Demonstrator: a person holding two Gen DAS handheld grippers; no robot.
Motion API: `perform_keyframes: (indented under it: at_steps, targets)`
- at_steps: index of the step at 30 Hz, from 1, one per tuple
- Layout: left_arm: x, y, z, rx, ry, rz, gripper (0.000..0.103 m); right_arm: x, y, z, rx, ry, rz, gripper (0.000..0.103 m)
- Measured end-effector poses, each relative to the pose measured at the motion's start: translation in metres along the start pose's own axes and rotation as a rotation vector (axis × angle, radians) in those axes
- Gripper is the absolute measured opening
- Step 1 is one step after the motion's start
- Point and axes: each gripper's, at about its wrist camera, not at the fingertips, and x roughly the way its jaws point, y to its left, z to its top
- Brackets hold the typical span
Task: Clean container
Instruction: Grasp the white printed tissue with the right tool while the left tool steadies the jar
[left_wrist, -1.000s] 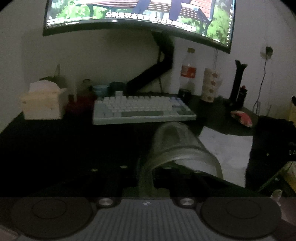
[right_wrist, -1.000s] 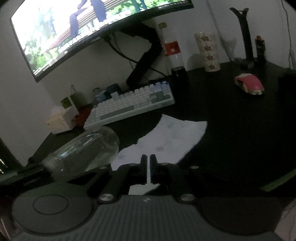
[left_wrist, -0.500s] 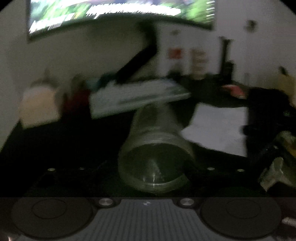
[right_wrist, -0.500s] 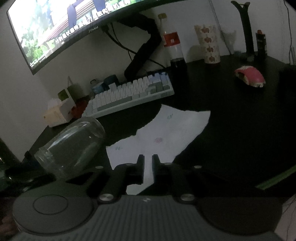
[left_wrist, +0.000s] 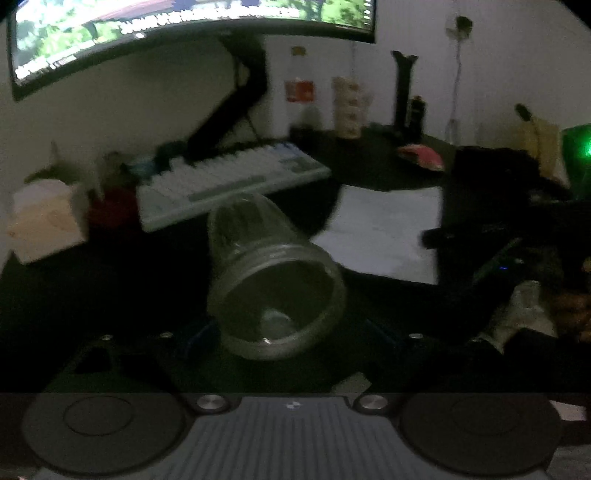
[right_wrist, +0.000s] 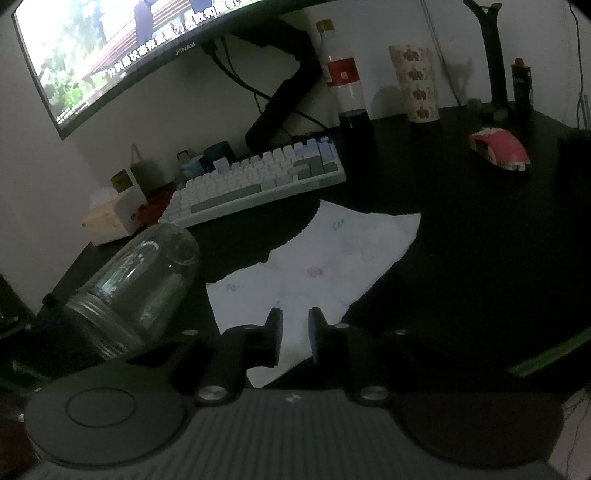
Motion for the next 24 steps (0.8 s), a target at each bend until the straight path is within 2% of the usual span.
perform_keyframes:
  at_steps: [6,9,12,17,22,24]
  targets:
    - [0.001,-0.013,-0.001,0.019,0.016,-0.029,0.083,0.000,0.001,-0.001,-0.004,0.008,0.007,0.019]
    - [0.000,-0.019,0.000,0.016,0.013,-0.092,0.089,0.001,0.000,0.000,0.004,0.009,0.006,0.024]
    - [0.007,-0.024,0.003,-0.014,0.018,-0.110,0.089,0.001,-0.003,0.001,0.027,0.012,0.011,0.026]
    - [0.032,-0.012,0.010,-0.239,-0.021,-0.054,0.091,-0.001,-0.008,0.003,0.049,0.012,0.012,0.026]
    - [0.059,-0.005,0.009,-0.364,-0.036,0.026,0.092,-0.008,-0.008,0.005,0.037,-0.024,-0.007,0.026]
    - [0.068,-0.001,0.013,-0.358,-0.042,0.095,0.092,-0.009,-0.007,0.005,0.034,-0.027,-0.010,0.026]
